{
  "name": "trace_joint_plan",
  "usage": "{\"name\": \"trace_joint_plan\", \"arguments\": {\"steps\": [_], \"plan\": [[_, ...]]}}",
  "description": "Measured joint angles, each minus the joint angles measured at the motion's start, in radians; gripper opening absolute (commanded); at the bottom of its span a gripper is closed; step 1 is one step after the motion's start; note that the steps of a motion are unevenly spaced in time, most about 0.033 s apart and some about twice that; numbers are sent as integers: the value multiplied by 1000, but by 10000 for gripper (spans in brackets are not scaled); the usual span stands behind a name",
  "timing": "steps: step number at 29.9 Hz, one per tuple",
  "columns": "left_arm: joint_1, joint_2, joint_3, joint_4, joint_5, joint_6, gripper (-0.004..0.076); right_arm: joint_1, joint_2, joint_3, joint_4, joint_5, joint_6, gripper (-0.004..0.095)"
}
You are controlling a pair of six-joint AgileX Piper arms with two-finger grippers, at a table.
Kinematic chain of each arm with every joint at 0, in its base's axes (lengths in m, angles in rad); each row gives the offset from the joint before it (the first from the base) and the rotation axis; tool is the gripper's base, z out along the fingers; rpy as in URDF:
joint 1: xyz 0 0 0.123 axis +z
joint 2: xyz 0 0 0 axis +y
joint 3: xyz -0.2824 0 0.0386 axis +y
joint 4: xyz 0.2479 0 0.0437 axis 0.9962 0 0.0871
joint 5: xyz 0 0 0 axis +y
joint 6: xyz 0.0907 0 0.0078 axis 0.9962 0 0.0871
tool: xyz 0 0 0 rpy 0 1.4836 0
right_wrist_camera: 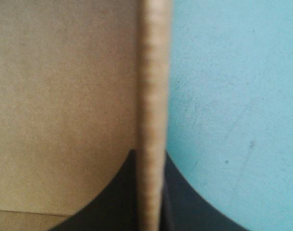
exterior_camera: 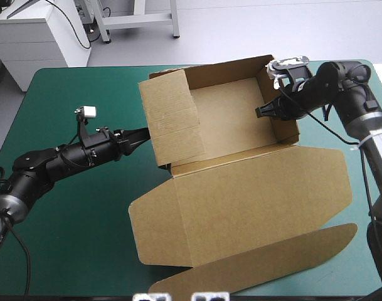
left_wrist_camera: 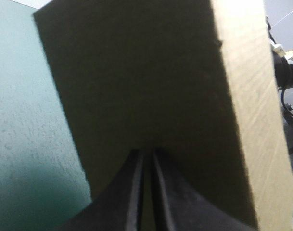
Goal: Fold the box
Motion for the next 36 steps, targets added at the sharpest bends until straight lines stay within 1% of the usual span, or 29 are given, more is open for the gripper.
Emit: {"name": "trace_joint_plan", "arguments": {"steps": [1,3,4,5,6,7,11,18,23,26,29,32,36], "plan": [[0,1,-9,4,4,-7,229,17,0,0,-13,-8,13,-16],[0,4,-28,11,16,-22,381,43,0,0,-35,-17,34,-16],[0,5,-39,10,28,-27,433,52,0,0,-47,-20,44,-16],[1,7,-47,13,38,-33,482,56,0,0,-56,-21,54,-16],[1,8,-57,15,53,-45,515,60,0,0,-66,-21,62,-16],[1,8,-67,20,67,-58,532,61,0,0,-73,-21,67,-16],[1,8,-117,101,98,-122,534,80,0,0,-88,-34,87,-16],[1,27,-246,360,106,-304,533,134,0,0,-121,-86,146,-15],[1,54,-388,571,104,-484,529,180,0,0,-166,-141,207,-15],[1,63,-480,698,123,-596,529,196,0,0,-193,-162,245,-15],[-2,65,-562,782,143,-671,529,198,0,0,-197,-177,272,-15],[-36,65,-622,841,153,-726,529,199,0,0,-198,-190,279,-15],[-117,80,-658,935,157,-805,529,208,0,0,-200,-202,280,-15]]}}
